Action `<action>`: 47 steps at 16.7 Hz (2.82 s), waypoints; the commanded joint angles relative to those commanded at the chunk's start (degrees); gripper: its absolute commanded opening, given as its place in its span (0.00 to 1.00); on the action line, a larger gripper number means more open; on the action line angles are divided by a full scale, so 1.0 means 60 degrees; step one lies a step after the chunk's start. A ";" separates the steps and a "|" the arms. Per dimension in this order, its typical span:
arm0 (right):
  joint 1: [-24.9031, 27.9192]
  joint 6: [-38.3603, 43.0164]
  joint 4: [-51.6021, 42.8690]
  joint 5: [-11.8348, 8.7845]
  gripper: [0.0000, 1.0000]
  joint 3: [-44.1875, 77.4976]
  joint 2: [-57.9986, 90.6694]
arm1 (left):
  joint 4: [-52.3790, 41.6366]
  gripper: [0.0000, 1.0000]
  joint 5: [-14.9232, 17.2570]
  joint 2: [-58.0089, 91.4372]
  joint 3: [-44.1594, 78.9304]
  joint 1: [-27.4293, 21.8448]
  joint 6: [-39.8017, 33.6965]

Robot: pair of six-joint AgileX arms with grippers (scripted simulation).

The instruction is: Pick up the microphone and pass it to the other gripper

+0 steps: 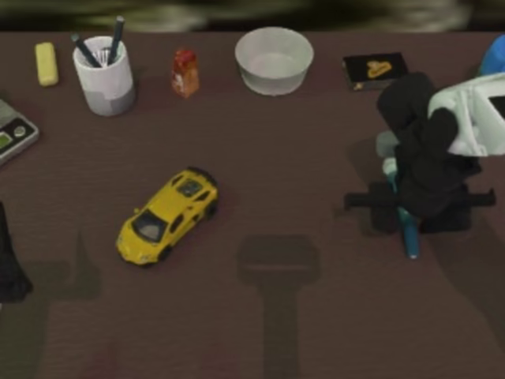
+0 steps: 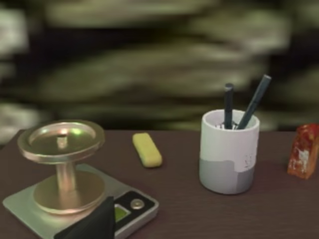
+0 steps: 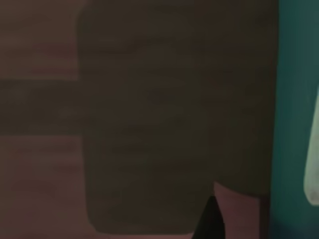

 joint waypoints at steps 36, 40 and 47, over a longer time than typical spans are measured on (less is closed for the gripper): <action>0.0545 -0.3792 1.4081 -0.3561 0.00 -0.3795 -0.4234 | 0.0000 1.00 0.0000 0.0000 0.0000 0.0000 0.0000; 0.1596 -0.3678 1.4996 -0.2497 0.00 -0.4306 -0.4365 | 0.0000 1.00 0.0000 0.0000 0.0000 0.0000 0.0000; 0.2229 -0.3598 1.5550 -0.1863 0.00 -0.4600 -0.4445 | 0.0000 1.00 0.0000 0.0000 0.0000 0.0000 0.0000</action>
